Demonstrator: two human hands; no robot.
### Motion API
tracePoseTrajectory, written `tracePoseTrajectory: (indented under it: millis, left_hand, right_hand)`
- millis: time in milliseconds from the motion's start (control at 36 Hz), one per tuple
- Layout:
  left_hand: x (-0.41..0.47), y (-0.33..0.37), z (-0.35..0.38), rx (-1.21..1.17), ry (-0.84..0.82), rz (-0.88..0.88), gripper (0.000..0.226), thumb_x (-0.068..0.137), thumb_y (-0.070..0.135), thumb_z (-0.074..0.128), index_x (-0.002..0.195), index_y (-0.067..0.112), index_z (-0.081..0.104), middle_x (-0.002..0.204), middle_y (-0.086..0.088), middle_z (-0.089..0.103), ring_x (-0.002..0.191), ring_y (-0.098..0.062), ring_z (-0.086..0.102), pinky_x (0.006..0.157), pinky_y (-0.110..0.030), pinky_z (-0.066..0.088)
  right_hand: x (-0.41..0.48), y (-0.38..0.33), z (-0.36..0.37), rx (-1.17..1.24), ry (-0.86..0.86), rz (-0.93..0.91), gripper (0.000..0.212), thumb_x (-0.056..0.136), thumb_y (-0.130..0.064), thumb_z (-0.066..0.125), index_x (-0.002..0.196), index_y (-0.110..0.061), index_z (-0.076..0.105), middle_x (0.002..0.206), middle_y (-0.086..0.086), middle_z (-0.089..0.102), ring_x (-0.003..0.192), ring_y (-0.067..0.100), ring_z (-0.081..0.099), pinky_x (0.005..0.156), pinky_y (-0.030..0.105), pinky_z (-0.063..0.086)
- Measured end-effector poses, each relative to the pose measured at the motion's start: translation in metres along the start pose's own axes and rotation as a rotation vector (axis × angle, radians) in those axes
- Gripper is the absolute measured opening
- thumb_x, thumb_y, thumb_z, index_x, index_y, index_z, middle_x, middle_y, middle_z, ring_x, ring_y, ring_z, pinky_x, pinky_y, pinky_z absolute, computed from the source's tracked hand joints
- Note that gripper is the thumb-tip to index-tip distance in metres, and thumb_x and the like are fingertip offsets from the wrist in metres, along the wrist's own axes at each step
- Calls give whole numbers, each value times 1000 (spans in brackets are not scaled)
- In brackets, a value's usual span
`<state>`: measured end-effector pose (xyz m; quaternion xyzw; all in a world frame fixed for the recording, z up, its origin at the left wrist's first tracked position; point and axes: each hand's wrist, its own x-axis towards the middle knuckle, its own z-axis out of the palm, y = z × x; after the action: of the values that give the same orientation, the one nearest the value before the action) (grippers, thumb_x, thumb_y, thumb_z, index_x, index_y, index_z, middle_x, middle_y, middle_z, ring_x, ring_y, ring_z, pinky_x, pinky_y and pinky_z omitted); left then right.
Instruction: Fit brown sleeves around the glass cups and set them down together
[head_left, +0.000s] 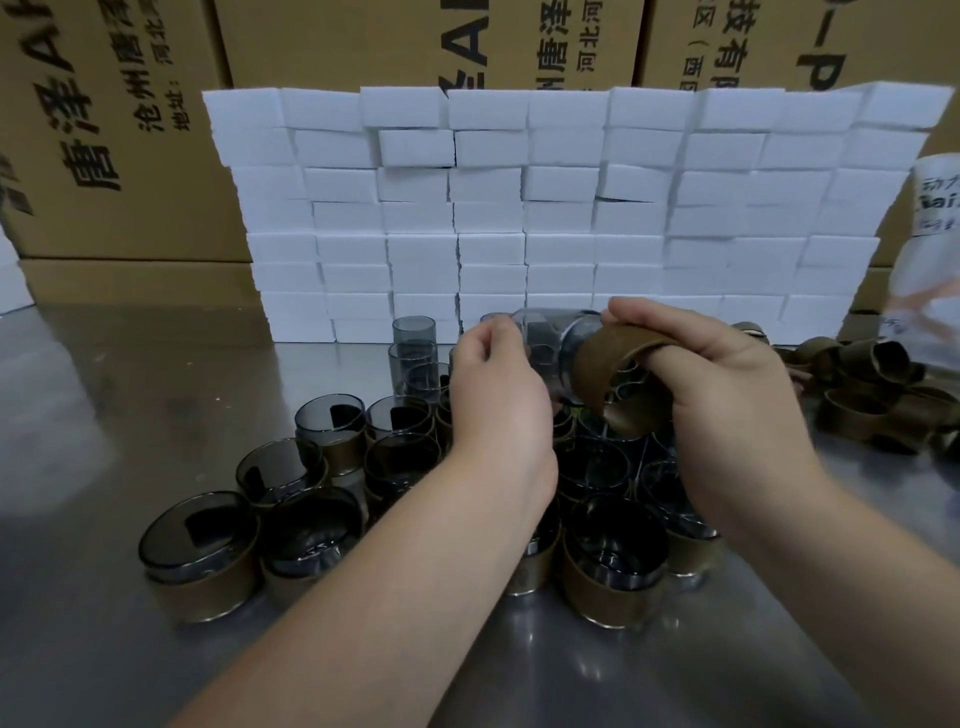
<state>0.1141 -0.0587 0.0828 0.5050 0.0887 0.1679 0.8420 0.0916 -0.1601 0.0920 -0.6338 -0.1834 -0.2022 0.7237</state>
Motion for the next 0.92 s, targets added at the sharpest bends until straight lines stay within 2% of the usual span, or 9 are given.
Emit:
tracePoseTrajectory:
  millis: [83, 139, 306, 417, 500, 583, 695, 833, 917]
  left_hand:
    - [-4, 0, 2, 15, -17, 36, 18, 98, 32, 41, 89, 29, 57, 75, 2, 54, 70, -20, 49, 69, -39, 48]
    - [-6, -1, 3, 47, -34, 55, 20, 98, 33, 41, 90, 29, 59, 83, 1, 61, 75, -21, 56, 77, -43, 52]
    - [-12, 0, 1, 205, -117, 160, 32, 91, 52, 32, 101, 41, 60, 115, 3, 64, 108, -17, 60, 96, -46, 47]
    - [-11, -4, -2, 404, -371, 187, 92, 63, 81, 20, 144, 38, 27, 150, 7, 31, 138, -8, 26, 115, -37, 18]
    - [-16, -6, -4, 606, -430, 388, 97, 65, 78, 14, 148, 30, -3, 156, 12, -8, 135, 7, -6, 105, -16, -1]
    - [-25, -8, -6, 806, -494, 574, 98, 68, 74, 15, 146, 24, -14, 154, 14, -17, 131, 13, -17, 98, -2, -7]
    - [-27, -7, -8, 975, -470, 697, 83, 80, 47, 36, 149, 15, 1, 158, -2, 1, 143, -9, 2, 108, -13, 7]
    - [-29, -2, -8, 1060, -417, 665, 70, 81, 37, 21, 149, 22, 14, 158, 1, 9, 138, -13, 18, 104, -24, 19]
    - [-28, 4, -6, 1099, -367, 635, 67, 83, 38, 19, 148, 26, 14, 157, 2, 12, 135, -17, 27, 103, -28, 24]
  right_hand:
    - [-1, 5, 3, 74, -16, 43, 55, 85, 7, 47, 73, -38, 76, 113, -16, 65, 107, -5, 59, 78, 12, 50]
    - [-1, 8, 5, 124, -10, 87, 58, 87, 8, 43, 74, -37, 77, 121, -13, 60, 118, 1, 54, 90, 19, 49]
    - [-1, 10, 7, 169, 50, 107, 58, 83, 11, 38, 77, -32, 77, 98, 0, 74, 99, 17, 68, 81, 28, 56]
    - [0, 5, 4, 169, 95, 117, 57, 84, 11, 38, 76, -31, 77, 97, 2, 74, 95, 16, 69, 74, 25, 57]
    - [1, 1, 1, 188, 125, 135, 53, 83, 14, 37, 76, -22, 75, 75, 2, 74, 72, 16, 70, 61, 23, 56]
    - [1, -2, -2, 187, 122, 141, 49, 82, 15, 36, 82, -20, 71, 64, 3, 70, 63, 16, 66, 58, 23, 56]
    - [3, -5, -3, 190, 105, 149, 46, 86, 11, 37, 84, -21, 71, 62, 3, 70, 57, 14, 65, 53, 21, 53]
    - [4, -1, -2, 122, 95, 137, 42, 87, 10, 41, 96, -23, 65, 90, -8, 72, 84, 9, 68, 72, 18, 55]
    - [3, 2, 0, 178, 83, 149, 38, 85, 13, 39, 94, -20, 56, 89, -13, 71, 77, 4, 68, 63, 17, 52]
